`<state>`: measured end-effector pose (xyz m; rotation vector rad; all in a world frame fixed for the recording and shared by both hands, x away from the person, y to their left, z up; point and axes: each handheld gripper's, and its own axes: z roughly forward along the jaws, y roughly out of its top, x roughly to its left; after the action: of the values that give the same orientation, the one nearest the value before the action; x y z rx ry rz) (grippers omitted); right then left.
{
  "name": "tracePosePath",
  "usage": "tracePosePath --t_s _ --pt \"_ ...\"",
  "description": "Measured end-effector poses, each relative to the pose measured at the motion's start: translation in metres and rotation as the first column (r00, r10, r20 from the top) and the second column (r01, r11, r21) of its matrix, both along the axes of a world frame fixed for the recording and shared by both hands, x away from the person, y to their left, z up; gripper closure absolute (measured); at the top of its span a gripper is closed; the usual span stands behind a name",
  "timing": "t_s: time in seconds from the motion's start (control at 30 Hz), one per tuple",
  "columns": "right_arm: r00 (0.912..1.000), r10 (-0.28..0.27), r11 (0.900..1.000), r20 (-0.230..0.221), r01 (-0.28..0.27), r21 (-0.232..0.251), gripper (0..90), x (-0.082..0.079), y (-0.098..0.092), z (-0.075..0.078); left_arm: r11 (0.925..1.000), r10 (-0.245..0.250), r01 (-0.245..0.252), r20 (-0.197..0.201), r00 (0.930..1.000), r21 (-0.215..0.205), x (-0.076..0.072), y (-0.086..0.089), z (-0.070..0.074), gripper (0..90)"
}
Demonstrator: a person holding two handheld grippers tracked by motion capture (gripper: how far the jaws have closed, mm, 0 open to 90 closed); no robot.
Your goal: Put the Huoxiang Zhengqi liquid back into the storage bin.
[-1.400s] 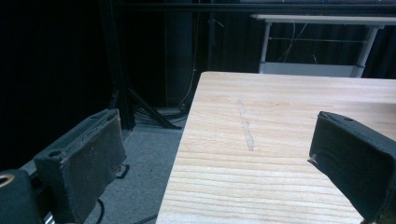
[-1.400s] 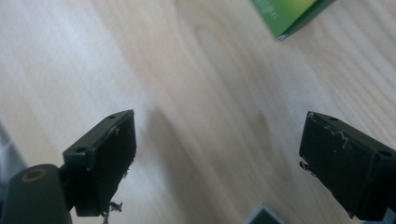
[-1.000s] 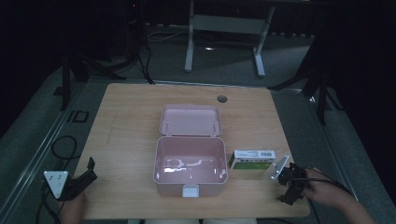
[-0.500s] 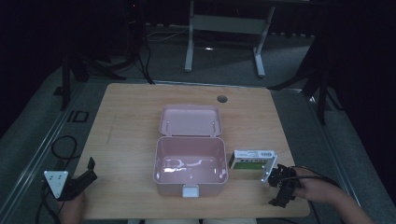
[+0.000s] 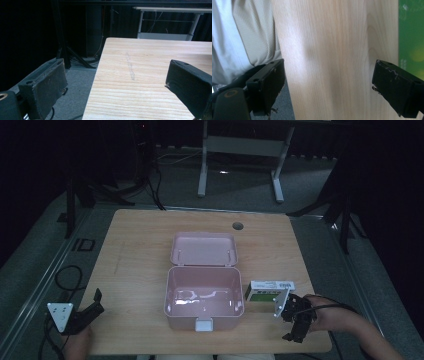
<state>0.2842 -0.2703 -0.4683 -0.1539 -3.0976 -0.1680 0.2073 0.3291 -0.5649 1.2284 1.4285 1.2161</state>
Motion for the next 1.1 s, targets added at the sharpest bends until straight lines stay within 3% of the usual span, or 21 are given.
tracePosePath --t_s 0.1,0.4,0.67,0.97,1.1 --pt "0.9998 0.019 1.0 -0.004 -0.019 0.002 11.1 0.002 0.006 0.006 1.0 0.0 0.0 0.0 1.0 -0.002 0.0 0.0 0.0 3.4" --pt "0.9984 0.04 0.999 0.041 -0.04 -0.006 11.1 0.011 0.022 0.026 1.0 -0.001 0.001 0.0 1.0 -0.004 0.0 0.0 0.0 3.4" --pt "0.9977 0.048 0.999 0.047 -0.047 -0.028 12.4 0.019 0.028 0.034 1.0 -0.002 0.002 0.001 1.0 -0.006 0.0 0.0 0.0 3.5" --pt "0.9892 0.08 0.996 0.123 -0.074 -0.051 13.4 0.038 0.033 0.046 1.0 -0.004 0.004 0.0 1.0 -0.005 0.0 0.0 0.0 3.5" --pt "0.9895 0.071 0.997 0.126 -0.065 -0.046 14.5 0.05 0.033 0.051 1.0 -0.005 0.005 -0.002 1.0 -0.005 0.0 0.001 0.0 3.5"
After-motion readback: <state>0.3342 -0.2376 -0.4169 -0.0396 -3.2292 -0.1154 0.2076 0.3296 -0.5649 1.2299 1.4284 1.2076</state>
